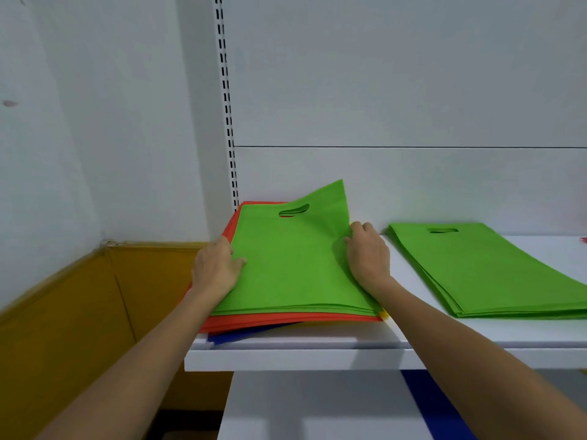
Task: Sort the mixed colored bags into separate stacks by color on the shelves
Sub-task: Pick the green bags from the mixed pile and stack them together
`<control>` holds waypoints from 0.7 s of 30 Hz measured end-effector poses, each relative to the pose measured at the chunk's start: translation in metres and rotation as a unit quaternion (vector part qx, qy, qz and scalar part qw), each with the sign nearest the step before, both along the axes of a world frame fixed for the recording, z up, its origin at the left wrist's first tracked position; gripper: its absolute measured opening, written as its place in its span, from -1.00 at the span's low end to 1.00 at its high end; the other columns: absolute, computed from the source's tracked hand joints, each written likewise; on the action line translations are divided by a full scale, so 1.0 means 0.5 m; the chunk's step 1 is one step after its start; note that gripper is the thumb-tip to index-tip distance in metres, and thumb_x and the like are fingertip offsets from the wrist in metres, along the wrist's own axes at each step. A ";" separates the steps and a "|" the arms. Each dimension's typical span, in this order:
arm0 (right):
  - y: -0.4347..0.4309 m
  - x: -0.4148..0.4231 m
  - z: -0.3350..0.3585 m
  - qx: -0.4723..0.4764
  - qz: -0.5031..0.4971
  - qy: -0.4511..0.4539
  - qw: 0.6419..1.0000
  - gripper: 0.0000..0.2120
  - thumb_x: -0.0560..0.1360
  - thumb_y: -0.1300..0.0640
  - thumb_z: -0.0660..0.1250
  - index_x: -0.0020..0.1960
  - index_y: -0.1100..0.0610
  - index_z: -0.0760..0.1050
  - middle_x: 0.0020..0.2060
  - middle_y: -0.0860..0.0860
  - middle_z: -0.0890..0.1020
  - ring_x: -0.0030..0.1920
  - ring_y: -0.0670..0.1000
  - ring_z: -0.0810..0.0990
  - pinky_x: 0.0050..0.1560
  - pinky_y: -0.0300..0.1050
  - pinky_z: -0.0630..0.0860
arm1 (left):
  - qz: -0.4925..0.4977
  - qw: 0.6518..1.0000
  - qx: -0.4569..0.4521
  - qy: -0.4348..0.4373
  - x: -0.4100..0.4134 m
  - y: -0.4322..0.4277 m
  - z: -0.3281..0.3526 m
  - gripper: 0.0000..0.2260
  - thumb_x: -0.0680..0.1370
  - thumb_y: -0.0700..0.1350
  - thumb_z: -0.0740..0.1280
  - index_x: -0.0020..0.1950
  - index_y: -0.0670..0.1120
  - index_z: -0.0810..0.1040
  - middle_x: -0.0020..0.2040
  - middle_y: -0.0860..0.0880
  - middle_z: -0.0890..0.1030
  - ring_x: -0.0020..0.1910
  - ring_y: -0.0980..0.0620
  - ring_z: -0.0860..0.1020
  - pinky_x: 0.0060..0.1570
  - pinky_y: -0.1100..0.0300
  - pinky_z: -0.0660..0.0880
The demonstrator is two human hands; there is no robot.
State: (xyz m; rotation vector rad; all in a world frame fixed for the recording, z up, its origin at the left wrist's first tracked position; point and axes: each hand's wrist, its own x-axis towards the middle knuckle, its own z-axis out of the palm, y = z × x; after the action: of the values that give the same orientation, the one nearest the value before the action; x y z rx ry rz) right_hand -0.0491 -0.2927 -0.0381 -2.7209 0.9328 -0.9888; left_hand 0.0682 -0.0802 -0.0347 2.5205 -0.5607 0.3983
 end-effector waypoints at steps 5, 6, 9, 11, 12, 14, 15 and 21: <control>-0.003 -0.005 -0.008 -0.027 -0.020 0.018 0.999 -0.84 0.57 0.25 0.14 0.13 0.26 0.38 0.03 0.15 0.54 0.04 0.18 0.51 -0.18 -0.07 0.26 | 0.015 0.999 0.034 0.025 0.010 -0.004 0.002 -0.65 0.49 0.00 0.39 0.13 -0.21 0.48 0.11 -0.19 0.57 0.12 -0.19 0.51 0.05 0.02 0.43; -0.003 -0.005 -0.009 -0.040 -0.019 0.016 0.999 -0.84 0.56 0.26 0.16 0.12 0.26 0.39 0.04 0.15 0.53 0.05 0.18 0.49 -0.16 -0.06 0.27 | 0.019 0.999 0.034 0.023 0.010 -0.005 0.004 -0.65 0.48 0.00 0.39 0.14 -0.20 0.49 0.11 -0.18 0.58 0.13 -0.19 0.51 0.05 0.02 0.43; -0.002 -0.002 -0.009 -0.047 -0.017 0.025 0.998 -0.83 0.55 0.27 0.16 0.13 0.25 0.38 0.05 0.15 0.53 0.06 0.17 0.48 -0.11 -0.04 0.30 | 0.027 1.000 0.006 -0.007 0.001 -0.010 0.002 -0.66 0.46 -0.03 0.42 0.16 -0.13 0.47 0.12 -0.12 0.59 0.14 -0.15 0.51 0.05 0.04 0.44; -0.005 0.000 -0.010 -0.030 -0.020 0.042 0.998 -0.82 0.57 0.26 0.12 0.16 0.24 0.33 0.02 0.13 0.57 0.01 0.16 0.53 -0.16 -0.05 0.27 | 0.016 0.999 -0.026 -0.017 -0.006 -0.014 -0.003 -0.66 0.46 -0.09 0.42 0.18 -0.11 0.46 0.14 -0.11 0.58 0.14 -0.13 0.51 0.05 0.04 0.44; -0.006 0.000 -0.011 -0.023 -0.021 0.043 0.999 -0.80 0.57 0.26 0.11 0.19 0.24 0.30 0.00 0.14 0.59 -0.01 0.17 0.55 -0.19 -0.06 0.25 | 0.010 0.999 -0.044 -0.009 -0.008 -0.014 -0.002 -0.65 0.46 -0.11 0.43 0.20 -0.12 0.45 0.14 -0.12 0.58 0.14 -0.14 0.51 0.05 0.04 0.44; -0.010 0.000 -0.011 -0.014 -0.019 0.034 0.999 -0.70 0.56 0.27 0.12 0.28 0.23 0.24 -0.02 0.15 0.62 -0.04 0.19 0.57 -0.22 -0.07 0.25 | 0.000 0.997 -0.075 0.021 -0.005 -0.012 0.002 -0.60 0.44 -0.15 0.45 0.23 -0.13 0.43 0.13 -0.15 0.57 0.14 -0.16 0.51 0.05 0.04 0.42; -0.012 0.001 -0.010 -0.012 -0.013 0.027 0.999 -0.63 0.55 0.28 0.13 0.34 0.20 0.21 -0.02 0.14 0.62 -0.04 0.19 0.58 -0.22 -0.05 0.28 | -0.005 0.996 -0.084 0.033 -0.003 -0.010 0.005 -0.57 0.43 -0.16 0.46 0.25 -0.13 0.42 0.14 -0.16 0.57 0.15 -0.18 0.50 0.06 0.04 0.41; -0.031 -0.010 0.011 -0.051 0.039 0.016 0.998 -0.62 0.52 0.34 0.11 0.31 0.18 0.40 0.10 0.14 0.56 -0.01 0.22 0.56 -0.08 0.02 0.42 | -0.020 0.997 -0.078 0.017 -0.014 -0.015 0.026 -0.69 0.47 -0.14 0.38 0.22 -0.06 0.56 0.18 -0.14 0.59 0.18 -0.14 0.51 0.15 0.10 0.41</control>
State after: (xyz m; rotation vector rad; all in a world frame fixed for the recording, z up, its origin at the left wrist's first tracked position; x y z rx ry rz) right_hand -0.0543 -0.3081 -0.0324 -2.8403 0.7943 -1.0080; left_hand 0.0614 -0.0876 -0.0217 2.3592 -0.5441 0.3687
